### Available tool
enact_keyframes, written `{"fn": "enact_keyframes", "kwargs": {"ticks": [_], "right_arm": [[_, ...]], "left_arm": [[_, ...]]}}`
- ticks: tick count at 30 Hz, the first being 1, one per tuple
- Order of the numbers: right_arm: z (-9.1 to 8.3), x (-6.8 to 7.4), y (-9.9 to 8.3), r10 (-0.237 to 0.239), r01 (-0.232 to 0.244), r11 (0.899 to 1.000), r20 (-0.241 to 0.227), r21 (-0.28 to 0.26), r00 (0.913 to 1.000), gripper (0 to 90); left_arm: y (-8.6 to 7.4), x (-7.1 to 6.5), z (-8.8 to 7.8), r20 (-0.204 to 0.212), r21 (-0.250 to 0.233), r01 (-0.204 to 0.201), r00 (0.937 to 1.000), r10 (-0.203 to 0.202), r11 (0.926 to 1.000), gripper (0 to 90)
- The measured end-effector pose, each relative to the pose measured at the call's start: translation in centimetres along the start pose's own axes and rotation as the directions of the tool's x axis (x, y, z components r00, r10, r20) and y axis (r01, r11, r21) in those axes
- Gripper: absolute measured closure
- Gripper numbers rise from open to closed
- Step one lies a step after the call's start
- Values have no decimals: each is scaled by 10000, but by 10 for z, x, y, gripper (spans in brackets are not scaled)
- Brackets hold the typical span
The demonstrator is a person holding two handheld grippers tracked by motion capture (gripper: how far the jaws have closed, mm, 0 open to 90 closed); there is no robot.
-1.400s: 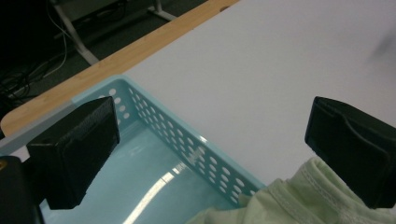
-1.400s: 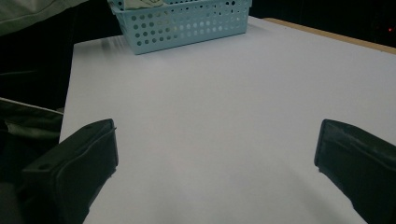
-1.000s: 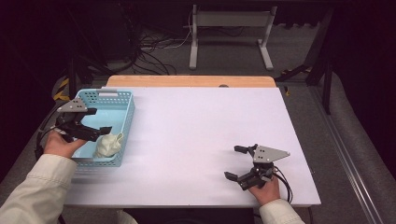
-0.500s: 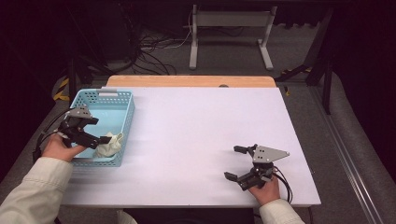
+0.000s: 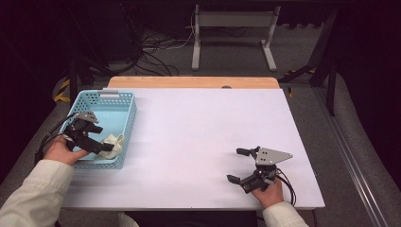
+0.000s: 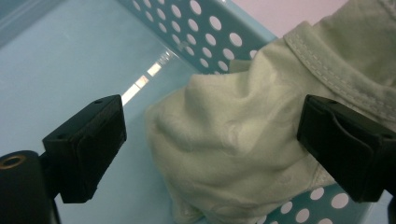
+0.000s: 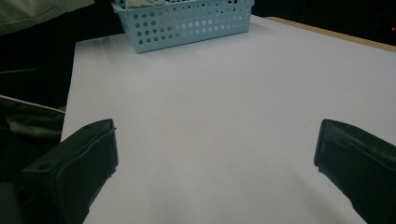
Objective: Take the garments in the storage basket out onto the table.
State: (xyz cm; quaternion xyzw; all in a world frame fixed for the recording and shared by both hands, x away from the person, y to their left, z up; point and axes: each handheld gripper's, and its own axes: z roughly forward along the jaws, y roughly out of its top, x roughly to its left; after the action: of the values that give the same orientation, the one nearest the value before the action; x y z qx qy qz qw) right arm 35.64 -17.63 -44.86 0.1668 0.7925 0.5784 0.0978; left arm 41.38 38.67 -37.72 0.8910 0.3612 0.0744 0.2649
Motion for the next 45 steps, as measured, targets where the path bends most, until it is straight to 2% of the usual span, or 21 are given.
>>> {"fn": "enact_keyframes", "kwargs": {"ticks": [9, 15, 19, 20, 21, 24, 27, 29, 33, 37, 39, 45], "right_arm": [[0, 0, 0, 11, -11, 10000, 0, 8, 10000, 2], [0, 0, 0, 8, -8, 10000, -15, 11, 10000, 2], [0, 0, 0, 5, -5, 10000, -16, 10, 10000, 2], [0, 0, 0, 8, -8, 10000, -20, 6, 10000, 2], [0, 0, 0, 8, -8, 10000, -14, 6, 10000, 2], [0, 0, 0, 12, -12, 10000, -15, 6, 10000, 2], [0, 0, 0, 11, -11, 10000, -2, 6, 10000, 2], [0, 0, 0, 19, -19, 10000, -1, 5, 10000, 2], [0, 0, 0, 13, -13, 10000, 6, 7, 10000, 2], [0, 0, 0, 11, -11, 10000, 3, 3, 10000, 2], [0, 0, 0, 9, -9, 10000, 8, 10, 10000, 2], [0, 0, 0, 2, -2, 10000, 10, 8, 10000, 2]], "left_arm": [[0, 1, 7, 288, 562, 93, 9995, -110, 9984, 98], [0, 1, 9, 613, 722, 29, 9981, -73, 9974, 163], [0, 0, 10, 814, 781, -36, 9967, -28, 9969, 248], [0, 0, 10, 835, 832, -161, 9965, 91, 9964, 265], [0, 0, 10, 972, 838, -96, 9953, 15, 9964, 302], [1, -1, 11, 1028, 997, -396, 9943, 293, 9942, 417], [1, -3, 13, 1137, 1106, -521, 9927, 395, 9925, 508], [1, -4, 13, 1266, 1133, -556, 9911, 411, 9920, 598], [1, -7, 11, 1214, 1119, -737, 9908, 599, 9910, 800], [1, -7, 11, 1172, 1107, -792, 9909, 662, 9907, 848], [2, -7, 10, 991, 1060, -908, 9918, 804, 9902, 855], [1, -7, 4, 922, 771, -655, 9940, 583, 9949, 862]]}}
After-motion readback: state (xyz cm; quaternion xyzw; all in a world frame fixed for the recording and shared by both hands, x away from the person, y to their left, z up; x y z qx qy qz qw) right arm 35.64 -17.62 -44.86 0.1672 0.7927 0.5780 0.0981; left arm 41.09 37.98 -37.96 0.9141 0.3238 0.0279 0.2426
